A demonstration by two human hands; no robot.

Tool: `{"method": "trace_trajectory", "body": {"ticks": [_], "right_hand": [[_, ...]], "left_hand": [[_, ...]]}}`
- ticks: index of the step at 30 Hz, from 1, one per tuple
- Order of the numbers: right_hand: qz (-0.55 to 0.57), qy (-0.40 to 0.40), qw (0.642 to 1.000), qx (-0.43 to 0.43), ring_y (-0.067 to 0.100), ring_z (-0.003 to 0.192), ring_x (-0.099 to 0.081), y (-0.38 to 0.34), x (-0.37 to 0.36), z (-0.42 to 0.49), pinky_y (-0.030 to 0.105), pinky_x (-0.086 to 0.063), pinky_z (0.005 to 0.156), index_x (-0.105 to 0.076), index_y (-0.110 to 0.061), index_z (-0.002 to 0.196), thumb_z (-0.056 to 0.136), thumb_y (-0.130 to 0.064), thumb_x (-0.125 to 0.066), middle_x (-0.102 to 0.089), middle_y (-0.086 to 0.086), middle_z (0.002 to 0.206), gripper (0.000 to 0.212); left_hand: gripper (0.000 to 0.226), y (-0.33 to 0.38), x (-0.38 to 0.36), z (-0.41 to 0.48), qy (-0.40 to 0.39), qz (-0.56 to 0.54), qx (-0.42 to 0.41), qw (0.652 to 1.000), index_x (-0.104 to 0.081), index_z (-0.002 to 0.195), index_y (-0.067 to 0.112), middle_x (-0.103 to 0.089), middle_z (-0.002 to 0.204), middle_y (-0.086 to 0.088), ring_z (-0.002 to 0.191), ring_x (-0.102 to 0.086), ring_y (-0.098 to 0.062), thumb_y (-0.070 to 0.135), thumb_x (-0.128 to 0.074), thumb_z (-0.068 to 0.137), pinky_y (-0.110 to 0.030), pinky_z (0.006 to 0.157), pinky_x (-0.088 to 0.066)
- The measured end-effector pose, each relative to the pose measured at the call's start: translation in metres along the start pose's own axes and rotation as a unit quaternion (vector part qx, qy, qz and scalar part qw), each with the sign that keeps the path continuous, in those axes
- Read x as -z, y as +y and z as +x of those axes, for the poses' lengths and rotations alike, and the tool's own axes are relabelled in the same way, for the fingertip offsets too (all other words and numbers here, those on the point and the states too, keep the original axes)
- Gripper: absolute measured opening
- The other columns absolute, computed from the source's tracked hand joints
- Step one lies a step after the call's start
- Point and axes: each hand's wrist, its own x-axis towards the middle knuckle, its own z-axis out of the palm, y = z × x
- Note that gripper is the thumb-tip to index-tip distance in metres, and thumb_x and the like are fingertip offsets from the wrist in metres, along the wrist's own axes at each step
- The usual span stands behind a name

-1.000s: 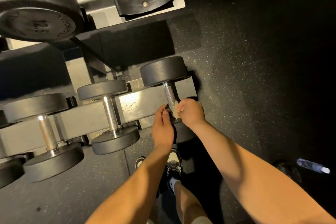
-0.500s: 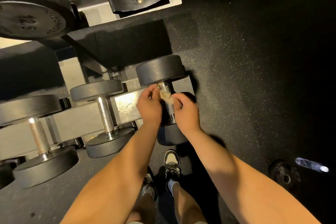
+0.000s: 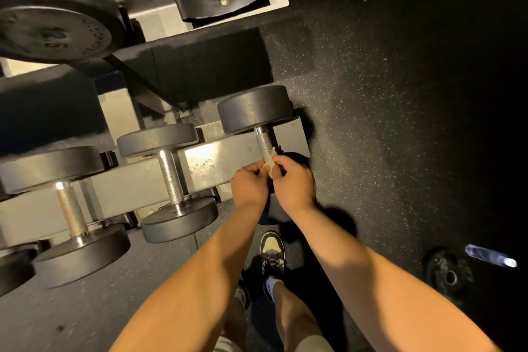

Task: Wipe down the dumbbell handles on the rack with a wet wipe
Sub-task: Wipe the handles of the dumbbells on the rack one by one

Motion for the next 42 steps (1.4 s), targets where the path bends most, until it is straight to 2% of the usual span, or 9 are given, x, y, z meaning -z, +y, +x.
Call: {"method": "trace_trajectory", "body": {"ticks": [5,11,17,21,24,29,32,35,42], "right_hand": [[-0.005,-0.03,0.999,-0.008,0.03,0.101,-0.066,-0.011,0.008,-0.021,0.047,-0.045,0.105,-0.075,-0.019,0.113,0.093,-0.014,-0.061,-0.074,0.008,0.11,0.025],[0.128,-0.106,0.986,-0.021,0.011,0.106,-0.061,-0.069,0.04,-0.065,0.004,-0.04,0.078,-0.069,-0.014,0.123,0.099,-0.007,-0.057,-0.067,-0.003,0.115,0.028],[0.138,-0.174,0.975,0.027,0.016,0.103,-0.062,-0.154,0.045,-0.139,0.03,-0.052,0.093,-0.068,-0.011,0.12,0.098,-0.002,-0.054,-0.068,0.001,0.112,0.028],[0.13,-0.218,0.965,0.067,0.014,0.099,-0.062,-0.207,0.029,-0.192,0.015,-0.047,0.079,-0.067,-0.013,0.119,0.1,-0.006,-0.053,-0.064,-0.004,0.106,0.025],[0.112,-0.247,0.958,0.09,0.004,0.082,-0.06,-0.244,0.006,-0.24,0.005,-0.043,0.061,-0.068,-0.015,0.113,0.1,-0.008,-0.054,-0.065,-0.006,0.1,0.021],[0.097,-0.299,0.941,0.129,0.012,0.081,-0.06,-0.3,-0.059,-0.329,0.005,-0.042,0.062,-0.07,-0.006,0.109,0.097,-0.002,-0.052,-0.066,0.0,0.092,0.022],[0.071,-0.328,0.928,0.162,0.015,0.089,-0.062,-0.334,-0.111,-0.393,0.023,-0.05,0.079,-0.071,-0.01,0.109,0.095,-0.006,-0.057,-0.069,0.001,0.097,0.021],[0.043,-0.368,0.904,0.215,0.016,0.092,-0.066,-0.366,-0.167,-0.46,0.034,-0.053,0.087,-0.071,-0.021,0.099,0.093,-0.012,-0.061,-0.072,-0.005,0.094,0.015],[0.015,-0.454,0.844,0.284,0.016,0.097,-0.066,-0.433,-0.27,-0.616,0.033,-0.051,0.09,-0.072,-0.018,0.111,0.093,-0.012,-0.061,-0.072,0.0,0.104,0.021]], "left_hand": [[0.021,0.001,0.011,-0.024,-0.037,0.017,0.009,0.999,-0.079,0.107,0.019,-0.077,0.099,-0.003,0.085,-0.065,-0.01,0.015,-0.06,0.099,-0.015,0.067,-0.047],[0.026,0.018,0.069,-0.073,-0.023,-0.101,0.013,0.995,-0.066,0.115,0.026,-0.071,0.106,-0.001,0.097,-0.065,-0.014,0.009,-0.052,0.102,-0.026,0.089,-0.053],[0.017,0.025,0.175,-0.136,0.04,-0.107,-0.032,0.993,-0.066,0.112,0.016,-0.069,0.1,0.004,0.092,-0.063,-0.01,0.012,-0.052,0.102,-0.005,0.072,-0.045],[0.017,0.009,0.245,-0.174,0.089,-0.109,-0.034,0.989,-0.07,0.107,0.016,-0.07,0.092,0.005,0.078,-0.061,-0.007,0.019,-0.054,0.103,-0.008,0.061,-0.041],[0.021,-0.011,0.302,-0.201,0.136,-0.114,-0.064,0.982,-0.075,0.095,0.016,-0.073,0.086,0.005,0.077,-0.066,-0.009,0.016,-0.056,0.101,-0.021,0.067,-0.049],[0.019,-0.069,0.402,-0.246,0.209,-0.129,-0.018,0.969,-0.074,0.106,0.017,-0.071,0.103,0.001,0.094,-0.064,-0.015,0.019,-0.055,0.101,-0.031,0.086,-0.05],[0.018,-0.115,0.473,-0.278,0.25,-0.132,-0.002,0.959,-0.072,0.108,0.016,-0.067,0.096,0.006,0.089,-0.06,-0.01,0.017,-0.055,0.101,-0.011,0.072,-0.042],[0.018,-0.167,0.549,-0.313,0.28,-0.162,0.01,0.946,-0.071,0.107,0.018,-0.067,0.091,0.006,0.084,-0.062,-0.01,0.012,-0.056,0.099,-0.015,0.07,-0.047],[0.021,-0.287,0.69,-0.391,0.365,-0.219,0.047,0.904,-0.072,0.107,0.02,-0.071,0.103,-0.003,0.091,-0.065,-0.015,0.007,-0.059,0.095,-0.007,0.068,-0.044]]}}
